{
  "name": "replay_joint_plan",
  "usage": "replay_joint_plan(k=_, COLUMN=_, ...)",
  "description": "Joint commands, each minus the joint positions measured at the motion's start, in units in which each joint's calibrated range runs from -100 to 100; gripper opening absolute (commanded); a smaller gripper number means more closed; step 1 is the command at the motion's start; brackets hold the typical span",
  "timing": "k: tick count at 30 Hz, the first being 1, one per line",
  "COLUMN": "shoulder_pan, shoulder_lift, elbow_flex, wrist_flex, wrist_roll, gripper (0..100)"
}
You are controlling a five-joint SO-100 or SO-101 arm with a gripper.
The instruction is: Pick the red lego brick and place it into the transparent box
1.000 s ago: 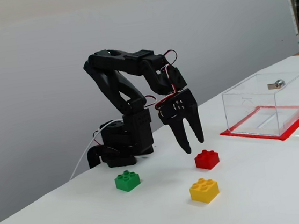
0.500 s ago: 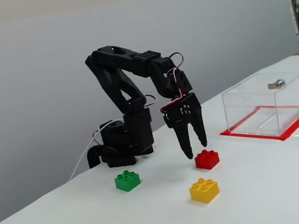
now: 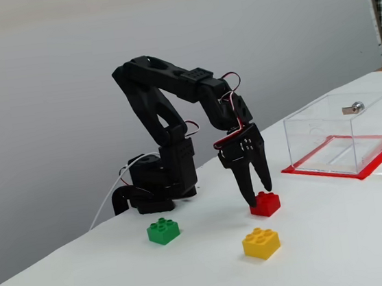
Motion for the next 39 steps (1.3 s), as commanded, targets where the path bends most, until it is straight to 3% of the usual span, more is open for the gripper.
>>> replay_joint_plan(k=1, shoulder_pan=0.2, shoulder_lift=1.1, elbow_flex=-2.5, wrist_flex=-1.6, wrist_roll=0.0, gripper=28)
replay_joint_plan(k=27, shoulder_pan=0.2, shoulder_lift=9.9, elbow_flex=-4.9, wrist_flex=-4.3, wrist_roll=-0.3, gripper=27)
replay_joint_plan(k=32, shoulder_pan=0.0, shoulder_lift=9.9, elbow_flex=-4.9, wrist_flex=-4.3, wrist_roll=0.0, gripper=16)
replay_joint_plan(k=39, shoulder_pan=0.2, shoulder_lift=9.8, elbow_flex=-4.9, wrist_flex=-4.3, wrist_roll=-0.3, gripper=10)
